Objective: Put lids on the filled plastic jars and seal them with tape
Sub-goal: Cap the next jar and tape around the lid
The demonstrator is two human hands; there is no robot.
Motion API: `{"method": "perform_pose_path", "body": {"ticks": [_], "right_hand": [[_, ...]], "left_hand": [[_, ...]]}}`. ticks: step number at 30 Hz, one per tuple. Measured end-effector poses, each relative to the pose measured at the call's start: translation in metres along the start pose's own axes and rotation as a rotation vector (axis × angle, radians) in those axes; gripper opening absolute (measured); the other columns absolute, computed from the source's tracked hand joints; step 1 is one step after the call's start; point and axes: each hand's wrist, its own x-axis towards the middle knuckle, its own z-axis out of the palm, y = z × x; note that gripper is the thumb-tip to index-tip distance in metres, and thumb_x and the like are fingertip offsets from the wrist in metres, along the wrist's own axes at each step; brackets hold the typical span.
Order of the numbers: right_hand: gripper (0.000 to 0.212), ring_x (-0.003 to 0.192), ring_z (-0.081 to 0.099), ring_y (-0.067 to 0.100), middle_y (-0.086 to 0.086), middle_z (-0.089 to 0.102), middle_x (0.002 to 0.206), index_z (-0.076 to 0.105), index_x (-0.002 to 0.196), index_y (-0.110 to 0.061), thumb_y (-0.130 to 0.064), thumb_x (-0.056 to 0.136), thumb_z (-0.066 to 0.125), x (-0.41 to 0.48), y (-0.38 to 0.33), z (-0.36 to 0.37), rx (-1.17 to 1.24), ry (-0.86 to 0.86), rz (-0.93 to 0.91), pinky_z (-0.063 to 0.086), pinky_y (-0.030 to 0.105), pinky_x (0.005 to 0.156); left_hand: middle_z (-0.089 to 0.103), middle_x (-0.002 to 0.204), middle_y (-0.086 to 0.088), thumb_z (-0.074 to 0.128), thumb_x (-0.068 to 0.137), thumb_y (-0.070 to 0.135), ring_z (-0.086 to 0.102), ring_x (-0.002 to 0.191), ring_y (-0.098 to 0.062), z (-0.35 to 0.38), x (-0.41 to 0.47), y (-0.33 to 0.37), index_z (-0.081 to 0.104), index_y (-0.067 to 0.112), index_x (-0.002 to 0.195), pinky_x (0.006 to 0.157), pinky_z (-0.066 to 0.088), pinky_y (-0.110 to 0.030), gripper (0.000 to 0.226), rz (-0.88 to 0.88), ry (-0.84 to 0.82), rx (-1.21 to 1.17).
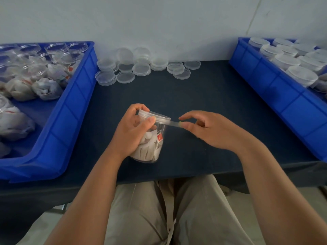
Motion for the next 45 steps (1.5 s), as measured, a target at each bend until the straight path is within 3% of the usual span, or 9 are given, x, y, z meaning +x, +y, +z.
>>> {"method": "perform_pose_path", "body": {"ticks": [5, 11, 18, 20, 24, 31, 37, 41, 45], "right_hand": [[0.048, 0.083, 0.062, -0.007, -0.014, 0.066, 0.085, 0.04, 0.14, -0.069, -0.078, 0.093, 0.045, 0.011, -0.003, 0.022, 0.057, 0.046, -0.051, 0.043, 0.02, 0.069], [0.047, 0.081, 0.048, -0.032, -0.06, 0.047, 0.082, 0.046, 0.149, -0.056, -0.066, 0.103, 0.041, 0.011, -0.016, 0.038, 0.052, 0.069, -0.109, 0.04, 0.01, 0.061], [0.047, 0.093, 0.06, -0.009, -0.033, 0.064, 0.114, 0.054, 0.145, -0.049, -0.066, 0.103, 0.041, -0.002, -0.026, 0.048, 0.01, 0.213, -0.05, 0.047, 0.017, 0.075], [0.048, 0.098, 0.062, -0.004, -0.027, 0.068, 0.12, 0.055, 0.144, -0.047, -0.066, 0.104, 0.039, -0.008, -0.033, 0.052, -0.027, 0.266, -0.051, 0.053, 0.021, 0.079], [0.052, 0.084, 0.065, 0.003, -0.02, 0.071, 0.102, 0.055, 0.144, -0.045, -0.065, 0.103, 0.031, -0.017, -0.044, 0.062, -0.155, 0.354, -0.084, 0.047, 0.018, 0.06], [0.058, 0.063, 0.063, 0.003, -0.009, 0.066, 0.071, 0.029, 0.152, -0.051, -0.071, 0.099, 0.045, -0.017, -0.026, 0.043, 0.09, 0.092, -0.065, 0.045, 0.016, 0.053], [0.048, 0.077, 0.066, 0.0, -0.016, 0.069, 0.084, 0.039, 0.145, -0.057, -0.068, 0.099, 0.04, -0.005, -0.007, 0.031, 0.031, 0.052, -0.114, 0.046, 0.014, 0.059], [0.042, 0.079, 0.066, 0.007, -0.007, 0.068, 0.084, 0.04, 0.142, -0.066, -0.068, 0.1, 0.044, 0.004, -0.001, 0.035, 0.062, 0.066, -0.119, 0.056, 0.028, 0.071], [0.04, 0.081, 0.064, 0.003, -0.02, 0.068, 0.09, 0.034, 0.14, -0.076, -0.069, 0.101, 0.041, 0.008, -0.012, 0.048, 0.059, 0.076, -0.189, 0.051, 0.018, 0.061]], "left_hand": [[0.075, 0.112, -0.004, 0.066, 0.09, 0.05, 0.077, 0.097, -0.03, -0.006, 0.001, -0.011, 0.053, 0.018, 0.121, 0.078, 0.061, -0.031, 0.046, -0.041, -0.117, -0.215], [0.066, 0.131, -0.023, 0.071, 0.081, 0.074, 0.071, 0.111, -0.039, -0.002, -0.001, -0.028, 0.051, 0.015, 0.144, 0.091, 0.061, -0.05, 0.088, -0.091, -0.104, -0.311], [0.065, 0.109, 0.038, 0.045, 0.103, 0.057, 0.066, 0.102, 0.01, -0.006, -0.015, -0.008, 0.061, 0.038, 0.132, 0.075, 0.049, -0.003, 0.038, 0.102, 0.213, 0.263], [0.064, 0.108, 0.039, 0.037, 0.103, 0.069, 0.066, 0.1, 0.011, 0.001, -0.022, -0.001, 0.049, 0.05, 0.14, 0.07, 0.053, -0.008, 0.043, 0.03, 0.168, 0.311], [0.062, 0.106, 0.027, 0.037, 0.06, 0.108, 0.065, 0.095, 0.004, 0.025, -0.029, 0.013, 0.031, 0.049, 0.146, 0.072, 0.049, -0.022, 0.104, -0.109, 0.225, 0.383], [0.05, 0.104, 0.058, 0.047, 0.075, 0.09, 0.051, 0.099, 0.03, 0.015, -0.016, 0.009, 0.049, 0.052, 0.134, 0.073, 0.042, -0.015, 0.07, -0.09, 0.282, 0.34], [0.062, 0.114, 0.042, 0.047, 0.081, 0.086, 0.062, 0.107, 0.015, -0.006, -0.01, 0.008, 0.056, 0.068, 0.116, 0.084, 0.05, -0.022, 0.04, -0.098, 0.093, 0.204], [0.073, 0.126, 0.003, 0.057, 0.088, 0.076, 0.073, 0.113, -0.021, -0.019, -0.008, -0.002, 0.065, 0.042, 0.133, 0.088, 0.062, -0.036, 0.057, -0.092, -0.074, -0.062], [0.077, 0.12, -0.008, 0.055, 0.085, 0.08, 0.075, 0.107, -0.021, -0.018, -0.005, -0.006, 0.076, 0.036, 0.124, 0.087, 0.061, -0.033, 0.063, -0.219, -0.172, -0.174]]}}
